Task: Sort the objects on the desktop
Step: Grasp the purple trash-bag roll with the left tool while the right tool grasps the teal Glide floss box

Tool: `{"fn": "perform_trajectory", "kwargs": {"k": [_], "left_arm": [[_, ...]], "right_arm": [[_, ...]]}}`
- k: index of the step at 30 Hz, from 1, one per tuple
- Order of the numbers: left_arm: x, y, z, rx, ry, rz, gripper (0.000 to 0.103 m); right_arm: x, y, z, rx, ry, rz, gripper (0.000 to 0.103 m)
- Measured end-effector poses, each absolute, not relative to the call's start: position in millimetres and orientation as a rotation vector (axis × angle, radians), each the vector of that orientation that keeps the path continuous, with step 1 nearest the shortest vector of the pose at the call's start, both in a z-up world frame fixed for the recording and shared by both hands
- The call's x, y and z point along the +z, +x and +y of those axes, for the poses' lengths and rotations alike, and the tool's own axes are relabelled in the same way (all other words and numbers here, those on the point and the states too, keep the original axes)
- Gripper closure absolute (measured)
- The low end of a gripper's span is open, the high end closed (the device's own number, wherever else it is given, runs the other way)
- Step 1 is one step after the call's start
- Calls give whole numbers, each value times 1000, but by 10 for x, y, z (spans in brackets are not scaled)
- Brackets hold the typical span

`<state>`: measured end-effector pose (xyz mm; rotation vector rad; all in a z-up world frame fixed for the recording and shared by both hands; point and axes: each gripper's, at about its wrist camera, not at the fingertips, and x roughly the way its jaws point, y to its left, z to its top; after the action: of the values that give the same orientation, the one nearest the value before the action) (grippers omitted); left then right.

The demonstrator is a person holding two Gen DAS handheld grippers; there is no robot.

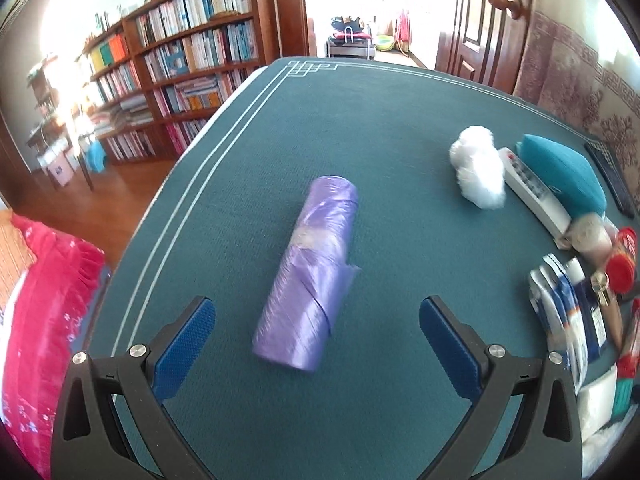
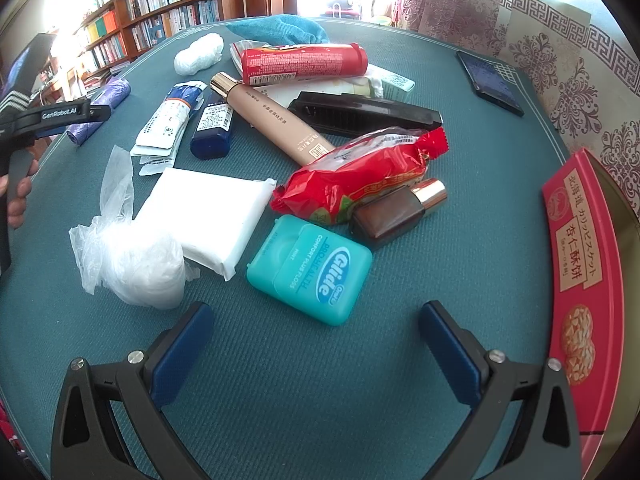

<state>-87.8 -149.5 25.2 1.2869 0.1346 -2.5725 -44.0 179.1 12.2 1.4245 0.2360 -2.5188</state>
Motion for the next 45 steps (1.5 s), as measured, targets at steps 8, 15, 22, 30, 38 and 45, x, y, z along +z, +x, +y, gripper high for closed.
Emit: {"fn": "perform_trajectory", "kwargs": {"k": [8,15,22,30,38,45], "left_arm": [[113,-1008,-1533,-2588,1335,168,14],[136,-971,-1449,-2658,1306,120,43],[187,-880,-1427,-2685,1291,110,68],[196,-841,-1293,-2705,1311,128,68],[211,-711,-1084,-2755,1347,158,68],[234,-581,-953,-2786,1354,154,68]], "right_arm": [[126,-428,1795,-2520,1422,235,0],[117,-409,1783,-2541,1423,207,0],[156,-465,1934,-2594,1402,90,8],[194,-544,1915,-2602,1423,104,12],[173,-651,1774,-2629,1435,110,21],[184,-593,1804,-2663,1412,111,40]]}}
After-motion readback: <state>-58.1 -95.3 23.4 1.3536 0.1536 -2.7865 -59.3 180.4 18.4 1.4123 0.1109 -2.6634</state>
